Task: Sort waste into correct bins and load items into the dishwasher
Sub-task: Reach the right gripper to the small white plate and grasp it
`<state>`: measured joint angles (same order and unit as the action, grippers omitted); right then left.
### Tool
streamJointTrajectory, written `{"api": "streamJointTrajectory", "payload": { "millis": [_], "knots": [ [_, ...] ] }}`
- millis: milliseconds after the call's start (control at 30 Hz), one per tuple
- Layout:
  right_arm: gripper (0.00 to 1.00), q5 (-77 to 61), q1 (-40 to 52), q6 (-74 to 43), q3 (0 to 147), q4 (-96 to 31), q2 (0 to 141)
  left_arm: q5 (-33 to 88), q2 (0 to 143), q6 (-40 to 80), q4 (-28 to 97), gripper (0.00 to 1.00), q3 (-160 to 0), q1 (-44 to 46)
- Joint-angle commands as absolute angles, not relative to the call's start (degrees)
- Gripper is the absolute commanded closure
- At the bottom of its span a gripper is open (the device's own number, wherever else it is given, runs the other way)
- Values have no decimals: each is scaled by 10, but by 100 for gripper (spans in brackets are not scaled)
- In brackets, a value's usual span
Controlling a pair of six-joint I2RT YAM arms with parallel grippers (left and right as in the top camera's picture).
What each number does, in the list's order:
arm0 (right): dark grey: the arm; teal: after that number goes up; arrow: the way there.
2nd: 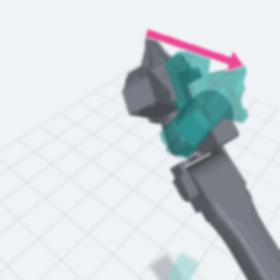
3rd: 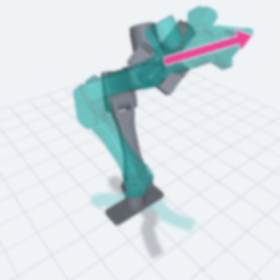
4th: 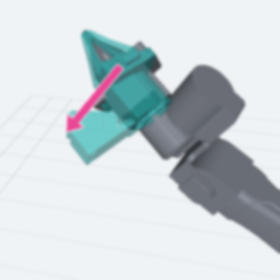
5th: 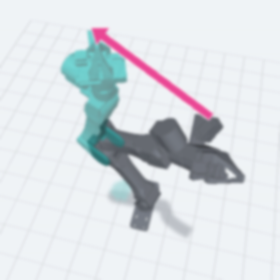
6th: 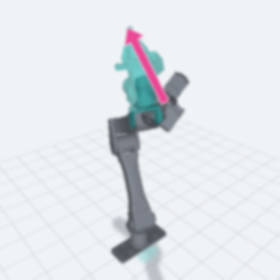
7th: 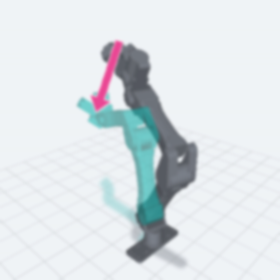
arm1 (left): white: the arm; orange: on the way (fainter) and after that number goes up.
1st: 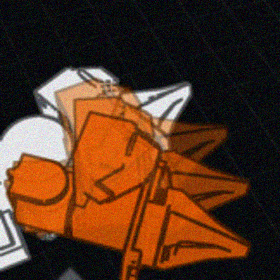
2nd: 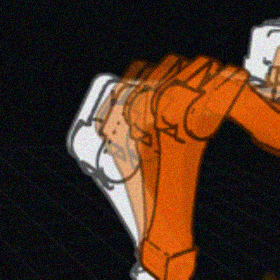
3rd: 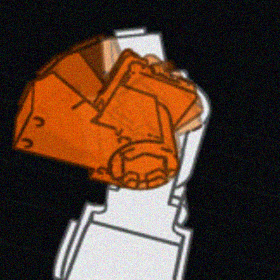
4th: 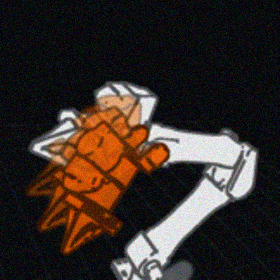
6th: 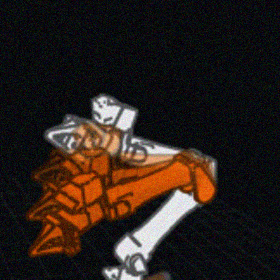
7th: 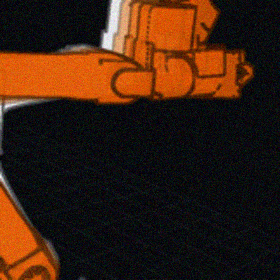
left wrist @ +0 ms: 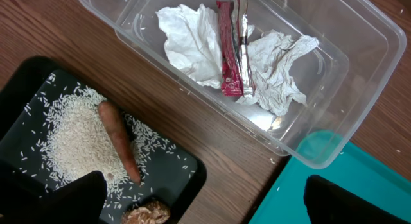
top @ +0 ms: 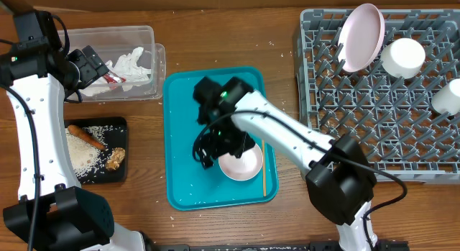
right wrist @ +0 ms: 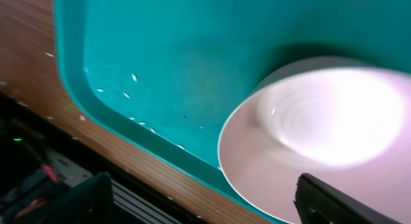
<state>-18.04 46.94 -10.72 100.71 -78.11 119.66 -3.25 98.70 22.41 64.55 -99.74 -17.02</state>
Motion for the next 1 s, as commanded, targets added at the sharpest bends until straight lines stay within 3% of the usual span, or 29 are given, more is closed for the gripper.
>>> {"api": "streamJointTrajectory", "payload": {
  "millis": [0,267,467,567,600,967],
  "knots": [
    [14,-137,486,-121,982,-765,1196,-31,990,234,645,0,-996,-172],
    [23,-100,501,-140,929,-731,1197,-31,990,234,645,0,-996,-172],
    [39,-90,501,-150,924,-727,1197,-31,990,234,645,0,-996,-172],
    [40,-90,503,-149,915,-720,1197,-31,990,234,645,0,-996,-172],
    [46,-91,503,-151,908,-714,1197,-31,990,234,645,0,-996,-172],
    [72,-91,505,-179,900,-709,1197,-31,990,234,645,0,-996,-172]
  ]
}}
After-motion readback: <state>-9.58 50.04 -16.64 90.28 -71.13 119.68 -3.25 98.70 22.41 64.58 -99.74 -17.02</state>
